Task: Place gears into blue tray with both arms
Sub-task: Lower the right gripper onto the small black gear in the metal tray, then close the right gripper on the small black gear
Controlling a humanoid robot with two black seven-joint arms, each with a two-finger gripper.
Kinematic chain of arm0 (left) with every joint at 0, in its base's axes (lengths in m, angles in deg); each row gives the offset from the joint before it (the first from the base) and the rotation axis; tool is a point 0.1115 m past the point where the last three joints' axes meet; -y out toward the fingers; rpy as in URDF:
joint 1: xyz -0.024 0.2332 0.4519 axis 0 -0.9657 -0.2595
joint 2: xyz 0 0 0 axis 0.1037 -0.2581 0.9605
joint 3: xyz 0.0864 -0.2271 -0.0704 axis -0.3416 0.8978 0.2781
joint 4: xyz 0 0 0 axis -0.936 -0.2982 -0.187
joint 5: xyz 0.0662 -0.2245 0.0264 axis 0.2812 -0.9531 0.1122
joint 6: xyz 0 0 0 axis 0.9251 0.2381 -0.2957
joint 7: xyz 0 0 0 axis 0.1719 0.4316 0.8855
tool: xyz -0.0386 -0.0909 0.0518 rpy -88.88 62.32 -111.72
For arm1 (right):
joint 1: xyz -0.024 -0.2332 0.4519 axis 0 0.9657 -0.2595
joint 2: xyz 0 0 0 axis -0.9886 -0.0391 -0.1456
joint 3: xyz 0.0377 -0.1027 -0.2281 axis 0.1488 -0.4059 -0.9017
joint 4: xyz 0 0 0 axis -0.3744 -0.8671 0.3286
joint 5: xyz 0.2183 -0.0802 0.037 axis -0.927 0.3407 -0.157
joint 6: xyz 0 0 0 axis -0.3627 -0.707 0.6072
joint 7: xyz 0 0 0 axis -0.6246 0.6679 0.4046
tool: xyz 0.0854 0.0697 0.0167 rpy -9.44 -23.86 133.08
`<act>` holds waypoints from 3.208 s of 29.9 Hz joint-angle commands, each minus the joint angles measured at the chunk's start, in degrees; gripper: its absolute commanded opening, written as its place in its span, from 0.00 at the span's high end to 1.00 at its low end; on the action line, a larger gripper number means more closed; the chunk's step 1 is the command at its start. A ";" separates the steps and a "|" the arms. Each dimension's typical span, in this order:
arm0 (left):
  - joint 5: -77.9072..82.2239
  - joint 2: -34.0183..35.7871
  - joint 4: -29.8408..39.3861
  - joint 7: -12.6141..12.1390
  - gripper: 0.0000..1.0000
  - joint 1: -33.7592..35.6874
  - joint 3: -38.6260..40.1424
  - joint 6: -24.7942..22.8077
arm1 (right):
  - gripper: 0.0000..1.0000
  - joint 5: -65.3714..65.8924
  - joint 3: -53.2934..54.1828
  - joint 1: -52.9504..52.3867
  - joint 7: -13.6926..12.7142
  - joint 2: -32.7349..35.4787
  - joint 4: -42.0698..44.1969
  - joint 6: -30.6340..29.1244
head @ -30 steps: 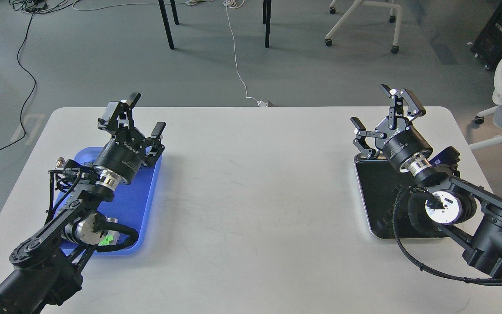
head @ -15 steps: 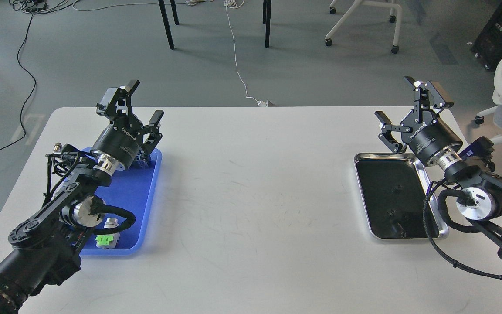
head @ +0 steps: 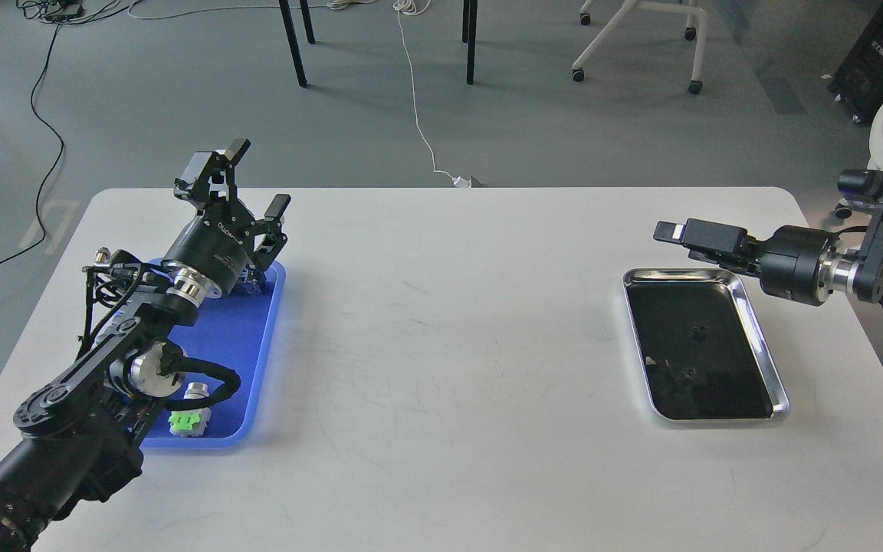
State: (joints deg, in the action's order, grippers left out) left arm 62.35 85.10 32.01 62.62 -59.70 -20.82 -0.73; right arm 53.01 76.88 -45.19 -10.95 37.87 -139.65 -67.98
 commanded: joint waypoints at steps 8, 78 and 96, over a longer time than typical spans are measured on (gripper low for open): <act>0.27 -1.83 1.41 0.01 0.02 -0.36 0.09 -0.07 | 0.02 25.43 -22.05 -14.60 -0.01 -1.08 5.27 5.04; 0.27 -0.86 4.40 -0.08 0.02 -0.44 0.27 -0.07 | 0.51 24.90 -41.85 -16.19 -0.01 -14.36 12.57 12.86; 0.27 -0.69 4.40 -0.08 0.02 -0.44 0.27 -0.07 | 0.55 24.72 -41.85 -14.52 -0.01 -15.68 14.15 12.69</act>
State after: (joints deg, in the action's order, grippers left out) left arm 62.61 84.34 36.42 62.52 -60.14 -20.57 -0.79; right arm 77.75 35.07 -60.09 -10.96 22.27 -125.51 -55.19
